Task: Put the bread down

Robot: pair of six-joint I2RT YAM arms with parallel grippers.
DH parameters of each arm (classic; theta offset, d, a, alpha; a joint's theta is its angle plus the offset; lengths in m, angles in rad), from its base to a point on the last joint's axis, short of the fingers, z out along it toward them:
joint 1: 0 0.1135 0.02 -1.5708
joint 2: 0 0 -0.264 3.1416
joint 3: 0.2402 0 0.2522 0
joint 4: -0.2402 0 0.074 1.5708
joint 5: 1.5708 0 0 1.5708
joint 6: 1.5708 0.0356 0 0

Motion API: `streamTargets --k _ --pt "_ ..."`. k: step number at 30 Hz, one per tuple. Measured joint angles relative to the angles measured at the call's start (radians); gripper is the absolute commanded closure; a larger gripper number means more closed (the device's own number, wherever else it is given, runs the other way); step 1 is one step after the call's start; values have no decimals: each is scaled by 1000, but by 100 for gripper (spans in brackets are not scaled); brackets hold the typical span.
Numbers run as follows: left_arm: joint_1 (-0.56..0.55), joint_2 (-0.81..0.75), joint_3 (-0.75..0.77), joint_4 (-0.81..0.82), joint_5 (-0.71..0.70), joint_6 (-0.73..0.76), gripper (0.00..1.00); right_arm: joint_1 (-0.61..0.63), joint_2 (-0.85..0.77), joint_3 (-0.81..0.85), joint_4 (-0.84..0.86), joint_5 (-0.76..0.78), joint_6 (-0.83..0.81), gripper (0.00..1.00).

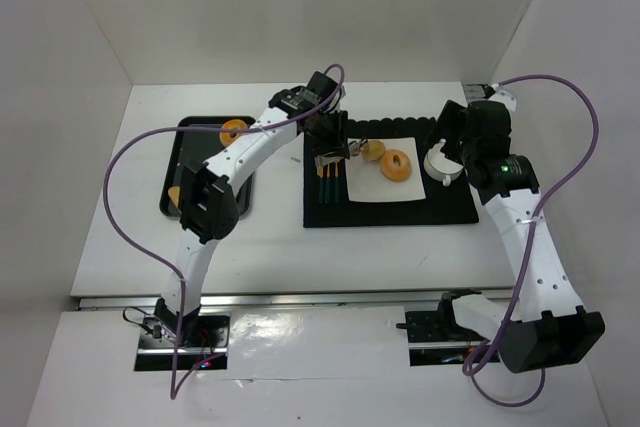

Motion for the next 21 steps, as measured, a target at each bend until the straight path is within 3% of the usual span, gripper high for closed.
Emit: streamTargets --k 5,10,15,21 --pt "3 -75 -5 -36 -50 5 50 0 4 0 0 -10 0 1" --pt "39 -312 -167 -61 -150 26 49 0 4 0 2 -21 1 1" --pt "174 -566 -391 -130 -286 25 47 0 11 -4 13 -44 4 1" --pt "331 -703 -624 -222 -375 26 43 0 67 -5 26 -76 4 1"
